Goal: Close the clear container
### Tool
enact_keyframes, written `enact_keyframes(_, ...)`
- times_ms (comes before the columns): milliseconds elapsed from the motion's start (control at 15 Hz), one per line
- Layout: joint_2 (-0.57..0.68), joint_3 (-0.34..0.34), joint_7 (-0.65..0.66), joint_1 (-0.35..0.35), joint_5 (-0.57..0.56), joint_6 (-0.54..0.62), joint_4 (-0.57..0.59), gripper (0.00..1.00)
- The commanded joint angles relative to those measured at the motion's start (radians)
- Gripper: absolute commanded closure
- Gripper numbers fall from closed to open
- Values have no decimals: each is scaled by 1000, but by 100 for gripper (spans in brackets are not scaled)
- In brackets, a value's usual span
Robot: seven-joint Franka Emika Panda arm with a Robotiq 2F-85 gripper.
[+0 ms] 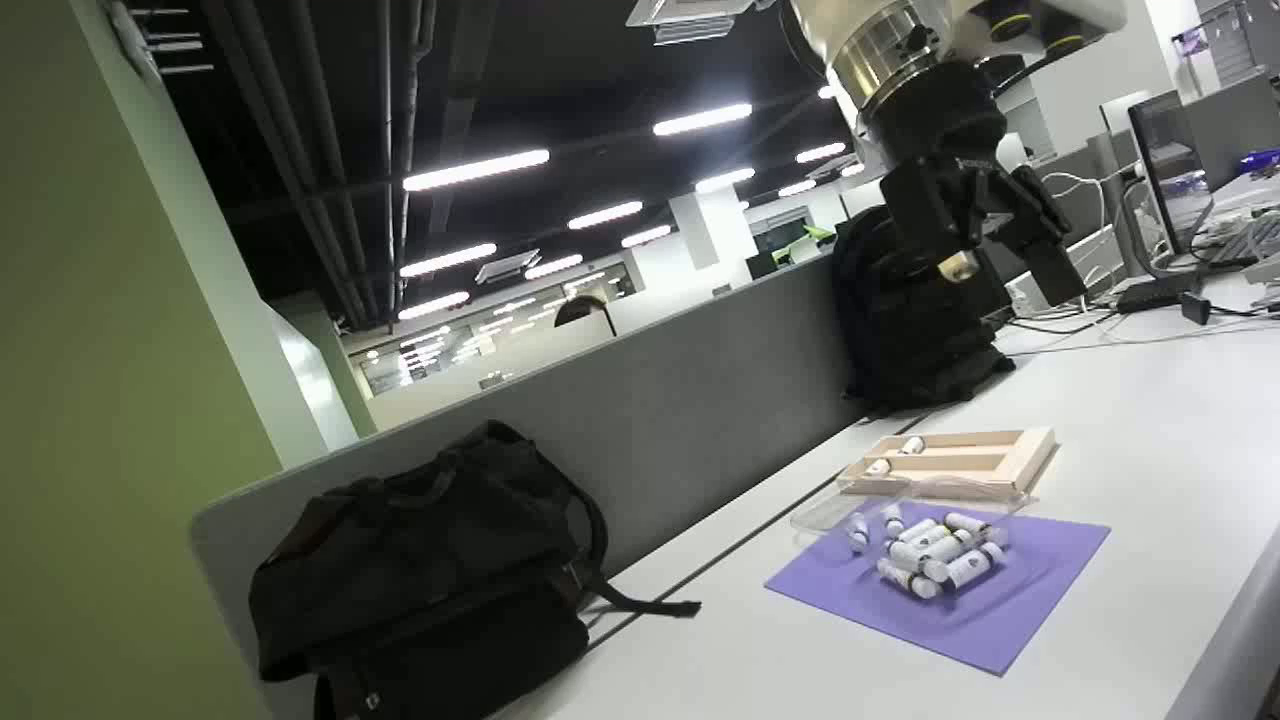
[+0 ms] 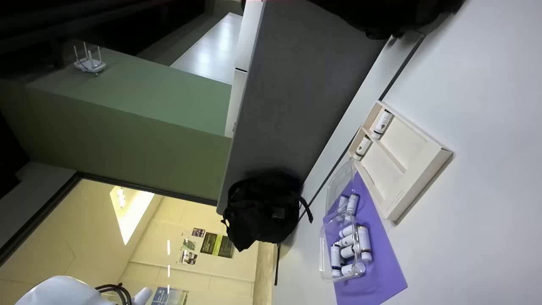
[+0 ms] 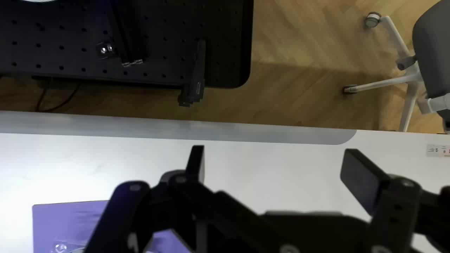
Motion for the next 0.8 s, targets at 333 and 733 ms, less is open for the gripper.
enact_keyframes(333, -2, 10, -5, -13, 5, -6, 3, 0)
enact_keyframes(733, 188, -29, -99, -70, -46, 59, 143, 0)
